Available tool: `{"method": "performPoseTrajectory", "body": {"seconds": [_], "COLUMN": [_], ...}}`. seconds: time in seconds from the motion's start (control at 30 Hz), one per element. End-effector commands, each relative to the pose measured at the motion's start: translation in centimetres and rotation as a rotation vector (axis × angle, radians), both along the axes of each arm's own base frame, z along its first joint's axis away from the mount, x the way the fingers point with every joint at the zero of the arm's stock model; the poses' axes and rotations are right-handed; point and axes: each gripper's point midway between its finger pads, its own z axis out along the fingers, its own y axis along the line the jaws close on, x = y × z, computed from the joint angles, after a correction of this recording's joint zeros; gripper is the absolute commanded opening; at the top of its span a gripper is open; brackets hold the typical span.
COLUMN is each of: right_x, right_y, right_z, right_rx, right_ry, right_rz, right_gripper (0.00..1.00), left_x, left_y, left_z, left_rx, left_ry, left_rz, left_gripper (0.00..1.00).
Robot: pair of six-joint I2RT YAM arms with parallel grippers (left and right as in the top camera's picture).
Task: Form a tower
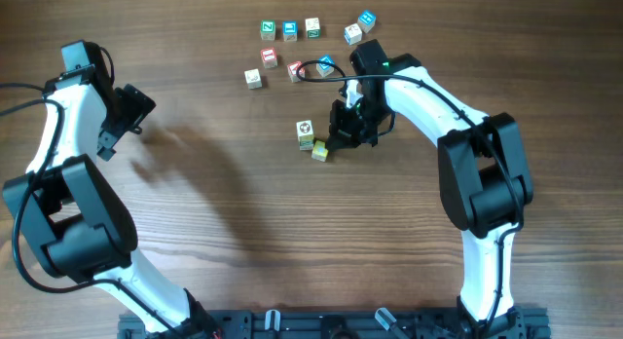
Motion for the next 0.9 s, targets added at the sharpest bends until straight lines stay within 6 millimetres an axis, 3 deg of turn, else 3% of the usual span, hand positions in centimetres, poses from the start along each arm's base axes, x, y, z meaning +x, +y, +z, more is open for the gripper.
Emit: {"method": "performPoseTrajectory", "body": {"seconds": [0.0,0.1,0.27,0.4,0.53,0.67,0.77,0.87], "right_x": [0.5,0.5,1.2,2.3,2.4,1.7,1.4,1.3], "right_y": [-2.5,-4.4,-9.3,-12.9,-13.2,-11.9,-10.4,-10.0], "right_z": [-2.4,-2.7,-3.2,-2.0,0.1,0.9,1.5,1.5], "right_rx": [-0.157,-0.220,-0.335,-0.329,-0.309,-0.243,-0.149,-0.144], "right_ry": [-0.022,-0.008,0.019,0.037,-0.016,-0.022,-0.020,-0.019], "right_rz": [-0.019,-0.039,-0.107,-0.177,-0.120,-0.054,-0.022,-0.016], "right_gripper": [0.04,0.05,0.04,0.05,0.15,0.30,0.49,0.64], "left_x": [0.3,0.3,0.3,0.3,0.3,0.3,0.3,0.3], "left_y": [0.4,0.4,0.4,0.4,0.4,0.4,0.4,0.4], "left_z": [1.1,1.1,1.1,1.1,1.1,1.1,1.1,1.1], "left_rx": [0.018,0.018,0.018,0.018,0.018,0.018,0.018,0.018], "left_ry": [-0.026,-0.026,-0.026,-0.026,-0.026,-0.026,-0.026,-0.026], "left_rz": [0.009,0.009,0.009,0.009,0.009,0.009,0.009,0.009], "left_gripper": [1.00,1.00,1.00,1.00,1.00,1.00,1.00,1.00]}}
